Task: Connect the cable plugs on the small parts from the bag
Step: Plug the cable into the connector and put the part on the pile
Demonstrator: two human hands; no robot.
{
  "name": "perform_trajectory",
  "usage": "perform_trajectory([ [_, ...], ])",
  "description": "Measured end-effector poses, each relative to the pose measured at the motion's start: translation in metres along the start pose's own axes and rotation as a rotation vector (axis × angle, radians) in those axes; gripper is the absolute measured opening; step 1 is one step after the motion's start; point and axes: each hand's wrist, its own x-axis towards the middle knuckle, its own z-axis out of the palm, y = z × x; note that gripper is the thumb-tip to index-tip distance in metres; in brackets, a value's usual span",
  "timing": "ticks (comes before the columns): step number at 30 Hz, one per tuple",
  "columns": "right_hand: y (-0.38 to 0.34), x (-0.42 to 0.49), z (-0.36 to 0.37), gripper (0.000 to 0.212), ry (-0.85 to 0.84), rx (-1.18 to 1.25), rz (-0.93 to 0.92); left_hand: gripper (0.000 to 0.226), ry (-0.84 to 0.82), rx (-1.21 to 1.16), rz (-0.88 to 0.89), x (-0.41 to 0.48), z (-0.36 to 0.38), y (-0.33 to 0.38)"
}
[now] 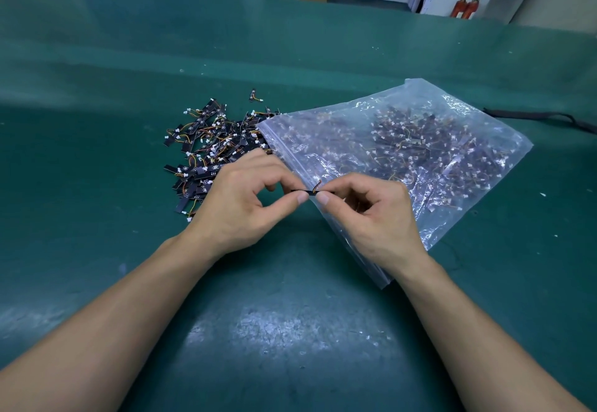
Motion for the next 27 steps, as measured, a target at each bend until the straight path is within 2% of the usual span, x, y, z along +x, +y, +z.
perform_trajectory([
  [6,0.0002,0.0010,0.0002,0.007,-0.009,-0.037,-0.029,0.008,-0.030,-0.027,-0.027,-0.0007,-0.0004,-0.0016],
  [10,-0.0029,-0.0002,0.0012,0.002,0.001,-0.009,-0.006,0.005,-0.015,-0.031,-0.025,0.0001,-0.0005,-0.0002],
  [14,-0.0053,-0.0013,0.0013,0.010,0.008,0.011,0.005,0.006,0.003,-0.019,-0.014,0.0004,-0.0024,0.0005],
  [17,-0.0041,-0.0006,0.0023,0.003,0.000,-0.008,-0.007,0.006,0.003,-0.024,-0.019,0.0001,-0.0021,0.0006],
  [27,-0.0046,-0.0010,0.0030,0.004,0.014,-0.015,-0.007,0.006,-0.004,-0.055,-0.042,-0.0001,-0.0025,0.0017],
])
